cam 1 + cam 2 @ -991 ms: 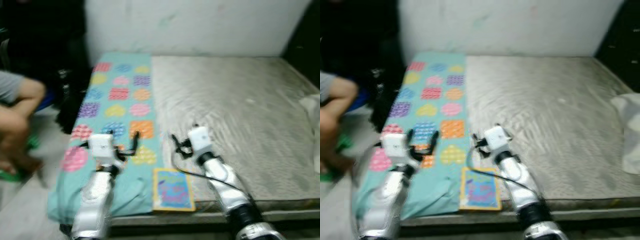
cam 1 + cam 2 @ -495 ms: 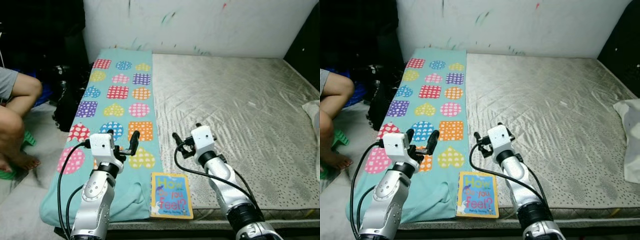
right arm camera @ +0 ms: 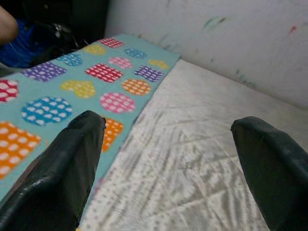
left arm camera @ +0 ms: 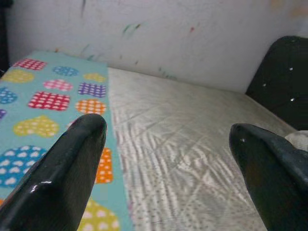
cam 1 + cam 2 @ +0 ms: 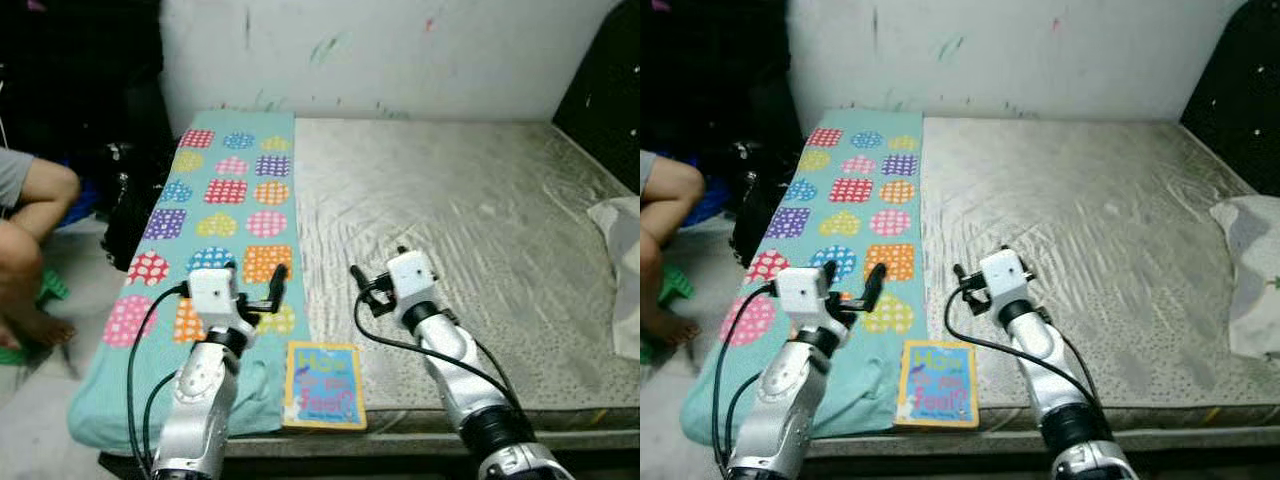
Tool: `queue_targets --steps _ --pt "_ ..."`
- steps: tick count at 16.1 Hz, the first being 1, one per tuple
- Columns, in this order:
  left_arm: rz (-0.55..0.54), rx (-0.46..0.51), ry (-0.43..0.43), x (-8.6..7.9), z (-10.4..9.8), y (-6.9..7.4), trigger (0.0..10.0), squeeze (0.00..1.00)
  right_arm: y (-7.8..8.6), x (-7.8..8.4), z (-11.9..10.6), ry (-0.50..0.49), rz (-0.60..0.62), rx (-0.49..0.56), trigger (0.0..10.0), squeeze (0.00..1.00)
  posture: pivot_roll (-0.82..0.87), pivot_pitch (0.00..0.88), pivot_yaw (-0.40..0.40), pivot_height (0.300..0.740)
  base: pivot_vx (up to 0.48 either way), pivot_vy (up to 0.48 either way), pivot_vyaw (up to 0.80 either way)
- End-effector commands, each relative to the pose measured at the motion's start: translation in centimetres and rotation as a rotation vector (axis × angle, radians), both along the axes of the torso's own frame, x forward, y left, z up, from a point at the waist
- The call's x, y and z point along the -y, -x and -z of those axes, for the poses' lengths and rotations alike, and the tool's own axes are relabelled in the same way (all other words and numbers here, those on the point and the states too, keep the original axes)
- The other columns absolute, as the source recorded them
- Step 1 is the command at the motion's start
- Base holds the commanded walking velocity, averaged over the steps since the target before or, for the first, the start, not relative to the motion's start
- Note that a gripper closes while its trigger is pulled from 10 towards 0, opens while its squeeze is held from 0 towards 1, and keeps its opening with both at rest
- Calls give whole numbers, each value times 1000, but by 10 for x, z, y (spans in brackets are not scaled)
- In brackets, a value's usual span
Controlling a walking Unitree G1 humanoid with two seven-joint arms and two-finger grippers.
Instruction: Clean up the room
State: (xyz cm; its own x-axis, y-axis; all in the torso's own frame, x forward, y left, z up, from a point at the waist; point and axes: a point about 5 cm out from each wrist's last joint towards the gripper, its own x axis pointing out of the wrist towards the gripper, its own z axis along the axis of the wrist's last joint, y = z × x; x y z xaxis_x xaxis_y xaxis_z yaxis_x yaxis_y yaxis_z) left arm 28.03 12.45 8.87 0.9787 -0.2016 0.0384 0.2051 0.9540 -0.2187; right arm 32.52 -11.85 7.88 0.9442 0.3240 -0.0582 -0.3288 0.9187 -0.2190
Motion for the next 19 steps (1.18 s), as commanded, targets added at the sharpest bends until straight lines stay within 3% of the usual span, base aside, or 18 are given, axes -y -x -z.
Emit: queue_targets --steps 1,12,19 --pt "-6 1 -15 -1 -1 -3 10000 0 -3 -3 -4 -9 -8 5 10000 0 -102 0 -51 740 0 -368 0" --pt "-7 7 -18 -1 -1 -7 10000 0 -6 -4 -5 -11 -7 9 10000 0 -101 0 -49 740 0 -406 0" --pt "35 46 18 2 -5 -5 10000 0 -6 -3 -4 -12 -9 7 10000 0 -102 0 -50 740 0 -35 0"
